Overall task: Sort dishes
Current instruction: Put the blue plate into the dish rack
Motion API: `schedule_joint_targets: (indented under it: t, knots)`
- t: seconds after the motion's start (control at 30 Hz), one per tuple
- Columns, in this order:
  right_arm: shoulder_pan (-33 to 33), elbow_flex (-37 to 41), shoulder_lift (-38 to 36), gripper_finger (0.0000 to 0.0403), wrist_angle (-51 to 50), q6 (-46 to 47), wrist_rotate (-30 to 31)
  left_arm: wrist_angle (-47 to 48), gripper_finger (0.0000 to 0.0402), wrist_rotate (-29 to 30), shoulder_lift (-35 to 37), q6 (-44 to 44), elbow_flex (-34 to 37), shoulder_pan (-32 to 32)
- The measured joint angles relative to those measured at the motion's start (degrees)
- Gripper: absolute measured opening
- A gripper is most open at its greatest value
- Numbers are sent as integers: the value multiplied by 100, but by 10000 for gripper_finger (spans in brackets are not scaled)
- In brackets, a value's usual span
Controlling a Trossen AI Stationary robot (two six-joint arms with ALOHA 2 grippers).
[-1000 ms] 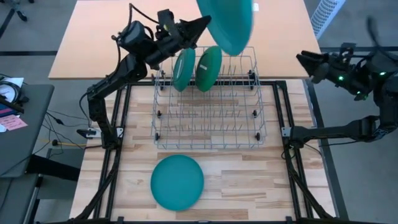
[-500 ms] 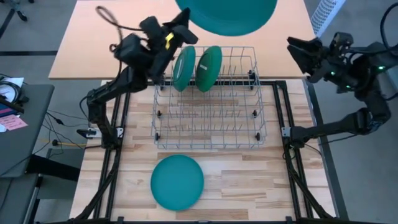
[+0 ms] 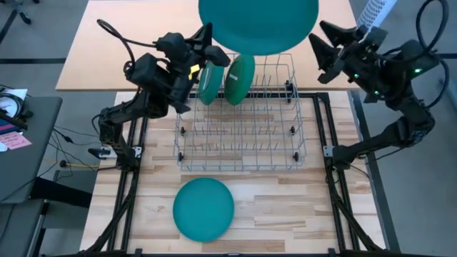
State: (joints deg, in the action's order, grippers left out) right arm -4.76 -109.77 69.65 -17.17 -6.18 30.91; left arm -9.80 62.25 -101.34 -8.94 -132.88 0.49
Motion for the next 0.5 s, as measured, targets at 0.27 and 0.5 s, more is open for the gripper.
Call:
schedule_joint_targets:
  t: [0.27, 0.5]
  knots:
    - [674, -716, 493, 282, -44, -1279, 248, -27, 0, -32, 0, -84, 0, -20]
    - [874, -1017, 766, 280, 20, -2077, 1142, 119, 0, -194, 0, -130, 0, -53]
